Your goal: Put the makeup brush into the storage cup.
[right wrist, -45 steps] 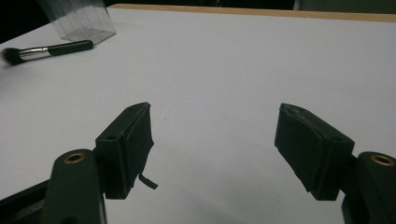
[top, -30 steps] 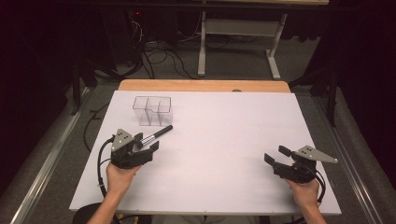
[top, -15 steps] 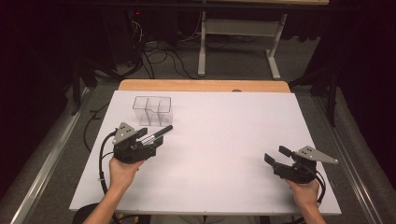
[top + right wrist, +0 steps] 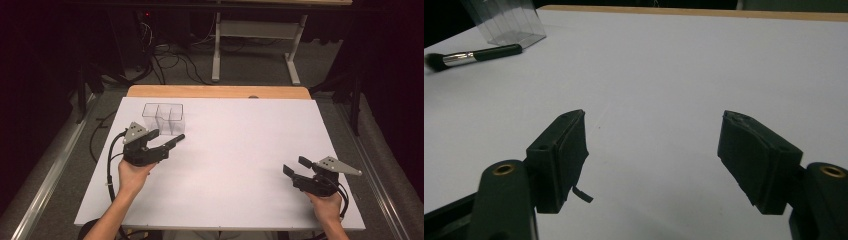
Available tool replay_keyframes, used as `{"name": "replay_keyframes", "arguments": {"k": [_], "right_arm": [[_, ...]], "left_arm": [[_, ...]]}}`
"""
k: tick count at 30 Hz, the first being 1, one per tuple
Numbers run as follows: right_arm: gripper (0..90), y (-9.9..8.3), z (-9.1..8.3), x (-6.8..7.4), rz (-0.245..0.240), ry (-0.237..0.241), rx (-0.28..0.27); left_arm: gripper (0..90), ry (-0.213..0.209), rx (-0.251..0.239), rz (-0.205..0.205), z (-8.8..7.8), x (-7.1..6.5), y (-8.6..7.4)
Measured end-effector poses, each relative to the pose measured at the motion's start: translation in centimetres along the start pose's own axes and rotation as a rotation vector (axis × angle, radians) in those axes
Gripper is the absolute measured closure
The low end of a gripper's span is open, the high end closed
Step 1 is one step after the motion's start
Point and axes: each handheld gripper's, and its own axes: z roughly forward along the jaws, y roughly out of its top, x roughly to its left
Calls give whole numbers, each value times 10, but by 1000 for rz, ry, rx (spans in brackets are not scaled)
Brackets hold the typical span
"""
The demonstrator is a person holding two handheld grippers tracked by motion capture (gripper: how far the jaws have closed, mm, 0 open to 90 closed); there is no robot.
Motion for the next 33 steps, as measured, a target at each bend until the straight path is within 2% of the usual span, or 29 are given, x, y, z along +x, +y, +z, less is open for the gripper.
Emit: {"name": "replay_keyframes", "arguments": {"k": [13,33], "right_arm": [[294,0,0,0,0,0,-1],[294,0,0,0,2,0,-1]], "left_arm": [[300,10,-4,-17,7,8,14],[289,18,8,-9,21,12,27]]}}
